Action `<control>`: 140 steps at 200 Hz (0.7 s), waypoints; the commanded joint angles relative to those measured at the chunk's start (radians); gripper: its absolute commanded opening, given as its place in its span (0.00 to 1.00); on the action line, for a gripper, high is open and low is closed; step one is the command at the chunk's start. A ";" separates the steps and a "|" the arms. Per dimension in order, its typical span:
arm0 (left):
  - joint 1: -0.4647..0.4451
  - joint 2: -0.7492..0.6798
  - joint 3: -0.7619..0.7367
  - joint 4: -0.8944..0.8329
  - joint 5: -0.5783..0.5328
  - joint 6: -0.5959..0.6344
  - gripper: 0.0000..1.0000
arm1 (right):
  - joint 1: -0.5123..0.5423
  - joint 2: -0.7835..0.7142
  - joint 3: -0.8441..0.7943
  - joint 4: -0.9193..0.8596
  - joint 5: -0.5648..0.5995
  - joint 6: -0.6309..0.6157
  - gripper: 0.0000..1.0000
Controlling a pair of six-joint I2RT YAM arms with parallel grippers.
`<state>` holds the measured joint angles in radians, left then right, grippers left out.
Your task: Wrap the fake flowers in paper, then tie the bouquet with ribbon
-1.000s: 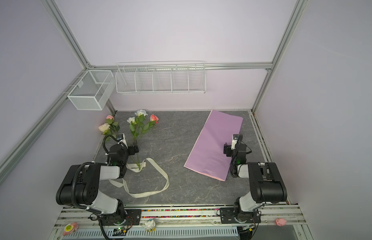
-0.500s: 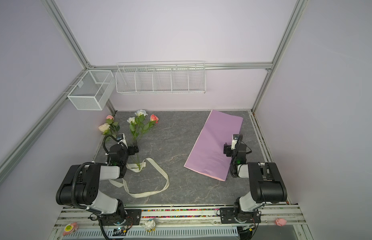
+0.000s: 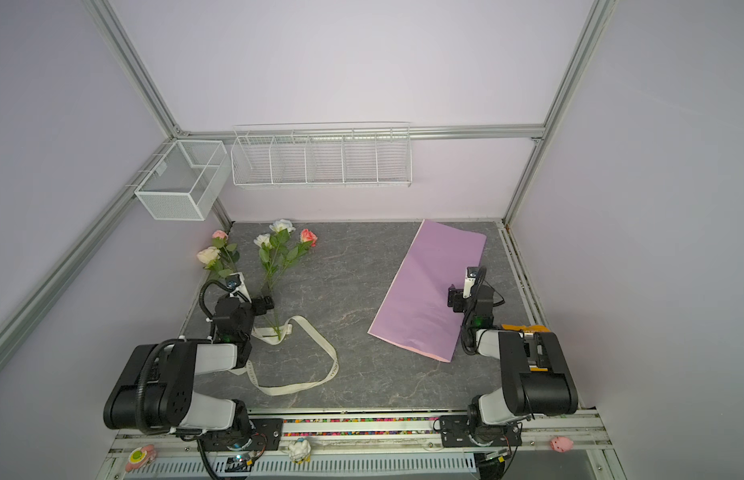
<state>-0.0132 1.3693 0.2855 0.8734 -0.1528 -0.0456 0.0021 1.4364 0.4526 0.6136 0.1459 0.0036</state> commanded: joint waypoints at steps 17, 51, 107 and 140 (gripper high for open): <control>0.000 -0.255 0.184 -0.561 -0.194 -0.250 0.99 | -0.076 -0.015 0.390 -0.793 -0.009 0.295 0.88; 0.009 -0.397 0.267 -0.873 -0.119 -0.439 0.99 | -0.177 0.115 0.498 -0.954 -0.352 0.391 0.92; 0.010 -0.433 0.288 -0.894 0.327 -0.473 0.97 | -0.189 0.237 0.531 -1.009 -0.450 0.463 0.79; 0.008 -0.436 0.290 -0.931 0.393 -0.497 0.96 | -0.188 0.276 0.524 -1.008 -0.462 0.464 0.66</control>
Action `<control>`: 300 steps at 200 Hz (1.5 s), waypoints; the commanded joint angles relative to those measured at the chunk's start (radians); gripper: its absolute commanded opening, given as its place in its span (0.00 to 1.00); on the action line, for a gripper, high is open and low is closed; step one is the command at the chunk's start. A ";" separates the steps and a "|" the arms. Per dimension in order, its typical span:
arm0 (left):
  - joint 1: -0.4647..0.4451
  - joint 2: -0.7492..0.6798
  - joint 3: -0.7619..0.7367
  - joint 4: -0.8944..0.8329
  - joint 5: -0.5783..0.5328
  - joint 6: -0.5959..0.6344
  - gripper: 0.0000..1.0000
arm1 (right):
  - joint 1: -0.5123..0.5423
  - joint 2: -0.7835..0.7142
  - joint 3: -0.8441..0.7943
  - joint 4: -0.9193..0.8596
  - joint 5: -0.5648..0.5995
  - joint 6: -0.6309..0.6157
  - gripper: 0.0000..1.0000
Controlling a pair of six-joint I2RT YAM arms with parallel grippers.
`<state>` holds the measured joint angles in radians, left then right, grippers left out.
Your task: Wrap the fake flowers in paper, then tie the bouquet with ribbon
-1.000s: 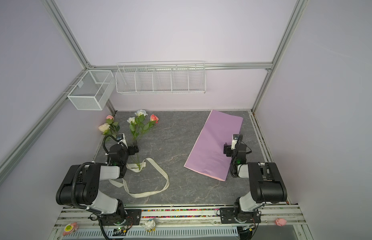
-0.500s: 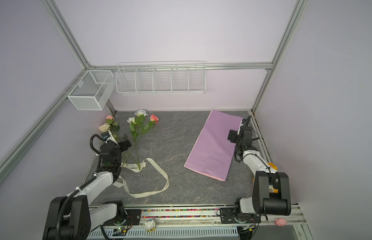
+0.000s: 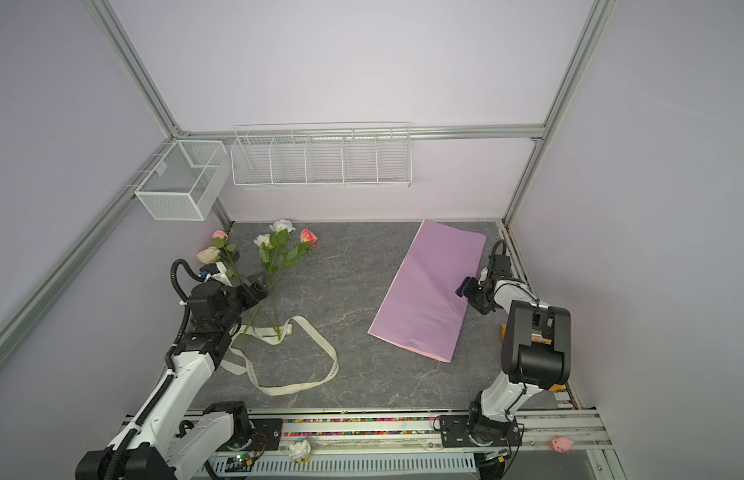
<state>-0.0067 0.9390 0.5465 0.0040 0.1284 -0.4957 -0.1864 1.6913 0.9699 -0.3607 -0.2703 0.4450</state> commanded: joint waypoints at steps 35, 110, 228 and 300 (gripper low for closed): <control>0.002 -0.009 0.042 -0.106 0.149 -0.028 0.95 | 0.001 0.047 -0.008 -0.021 -0.069 0.013 0.55; -0.015 -0.003 0.048 -0.124 0.226 -0.038 0.84 | 0.002 0.042 -0.015 -0.008 -0.130 -0.087 0.15; -0.169 0.107 0.128 -0.166 0.255 0.010 0.78 | 0.256 0.033 0.103 -0.193 -0.135 -0.451 0.07; -0.302 0.244 0.164 -0.130 0.238 -0.007 0.77 | 0.359 -0.035 0.092 -0.242 -0.181 -0.496 0.07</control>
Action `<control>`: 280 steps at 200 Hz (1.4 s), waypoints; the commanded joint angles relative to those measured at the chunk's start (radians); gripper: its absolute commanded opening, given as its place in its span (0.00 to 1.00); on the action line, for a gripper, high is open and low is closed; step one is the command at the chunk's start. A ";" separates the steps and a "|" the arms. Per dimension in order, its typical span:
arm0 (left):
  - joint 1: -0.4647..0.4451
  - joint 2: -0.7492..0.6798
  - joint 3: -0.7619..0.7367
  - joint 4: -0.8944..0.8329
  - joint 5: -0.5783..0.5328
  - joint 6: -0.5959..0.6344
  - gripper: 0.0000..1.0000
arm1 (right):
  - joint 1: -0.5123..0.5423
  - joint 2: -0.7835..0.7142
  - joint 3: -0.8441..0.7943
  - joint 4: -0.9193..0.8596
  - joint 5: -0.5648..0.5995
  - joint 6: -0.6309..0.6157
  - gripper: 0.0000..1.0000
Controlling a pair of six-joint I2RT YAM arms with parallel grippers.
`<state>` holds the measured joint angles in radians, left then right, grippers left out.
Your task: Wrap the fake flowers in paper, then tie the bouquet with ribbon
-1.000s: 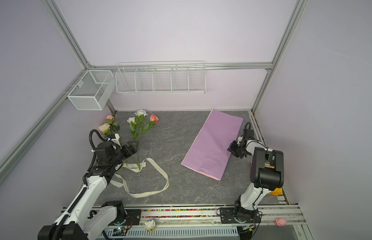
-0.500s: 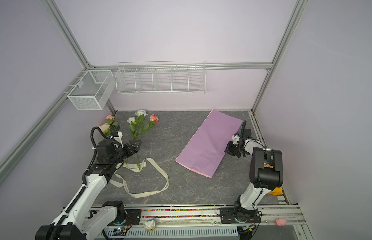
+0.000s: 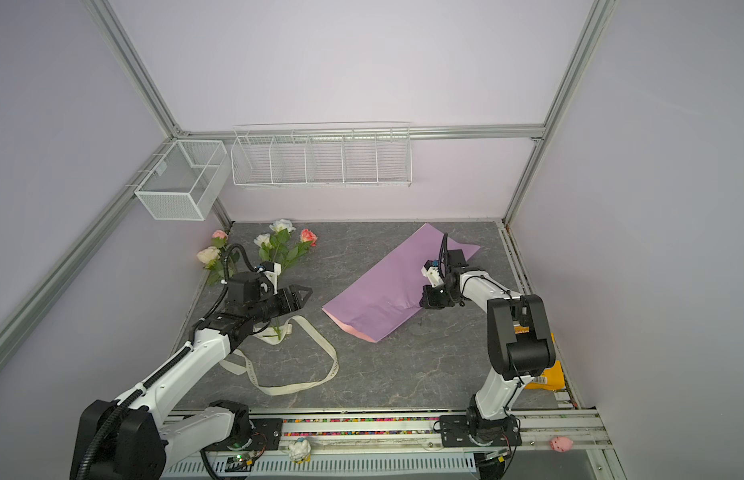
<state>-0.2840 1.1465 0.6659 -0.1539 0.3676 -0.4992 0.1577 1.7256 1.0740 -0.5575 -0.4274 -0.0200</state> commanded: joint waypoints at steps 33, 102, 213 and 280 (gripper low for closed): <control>-0.066 0.118 0.100 0.012 0.001 0.014 0.77 | 0.016 -0.226 -0.113 -0.041 -0.003 0.000 0.07; -0.226 0.360 0.268 -0.004 0.027 0.040 0.77 | -0.234 -0.307 -0.188 0.033 0.012 0.206 0.15; -0.429 0.697 0.494 -0.075 -0.032 -0.047 0.76 | -0.429 0.014 -0.179 0.447 -0.222 0.473 0.56; -0.435 0.719 0.435 -0.038 0.011 -0.065 0.74 | -0.415 0.202 -0.094 0.630 -0.358 0.529 0.33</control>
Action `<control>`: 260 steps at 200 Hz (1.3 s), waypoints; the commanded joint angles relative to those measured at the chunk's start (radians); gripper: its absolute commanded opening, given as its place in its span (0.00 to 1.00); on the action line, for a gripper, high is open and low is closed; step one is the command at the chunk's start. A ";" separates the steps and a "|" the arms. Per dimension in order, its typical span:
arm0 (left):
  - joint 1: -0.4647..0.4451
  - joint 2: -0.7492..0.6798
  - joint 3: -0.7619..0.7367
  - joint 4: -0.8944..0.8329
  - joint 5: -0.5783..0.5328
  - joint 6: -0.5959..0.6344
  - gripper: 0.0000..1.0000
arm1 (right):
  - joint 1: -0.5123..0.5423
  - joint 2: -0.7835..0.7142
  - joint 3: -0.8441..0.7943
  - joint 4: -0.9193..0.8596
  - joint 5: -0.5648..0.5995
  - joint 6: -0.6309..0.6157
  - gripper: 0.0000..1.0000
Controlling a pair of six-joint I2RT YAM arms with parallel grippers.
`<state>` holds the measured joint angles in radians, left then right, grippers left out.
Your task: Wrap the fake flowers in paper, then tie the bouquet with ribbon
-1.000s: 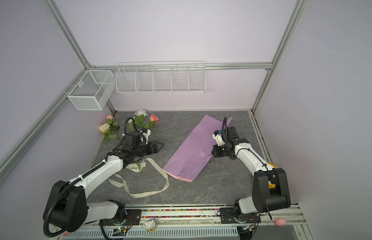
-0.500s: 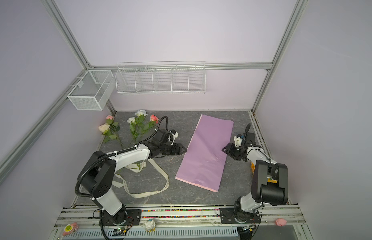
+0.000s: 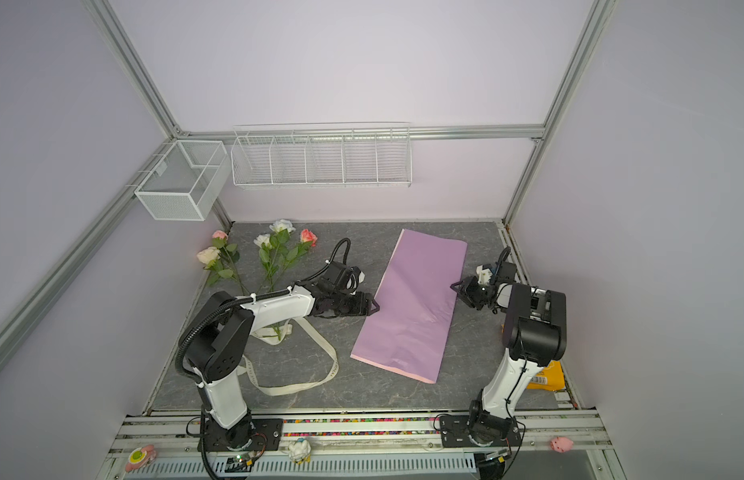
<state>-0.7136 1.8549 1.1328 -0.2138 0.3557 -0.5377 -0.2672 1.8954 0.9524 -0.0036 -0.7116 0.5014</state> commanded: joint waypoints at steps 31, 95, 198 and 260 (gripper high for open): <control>-0.015 -0.004 -0.126 0.131 0.060 -0.096 0.72 | 0.057 0.098 0.134 -0.028 -0.134 -0.123 0.20; -0.020 -0.159 -0.296 0.214 -0.001 -0.180 0.71 | 0.166 0.215 0.379 -0.265 -0.192 -0.341 0.12; 0.078 -0.428 -0.409 0.130 -0.086 -0.313 0.66 | 0.336 0.309 0.573 -0.342 -0.102 -0.243 0.32; 0.092 -0.404 -0.442 0.167 0.065 -0.379 0.51 | 0.272 -0.137 0.145 -0.417 0.192 -0.171 0.65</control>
<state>-0.6220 1.4261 0.7250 -0.0776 0.3347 -0.8658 0.0040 1.9453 1.2060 -0.3382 -0.6575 0.3305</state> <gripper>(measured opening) 0.537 0.651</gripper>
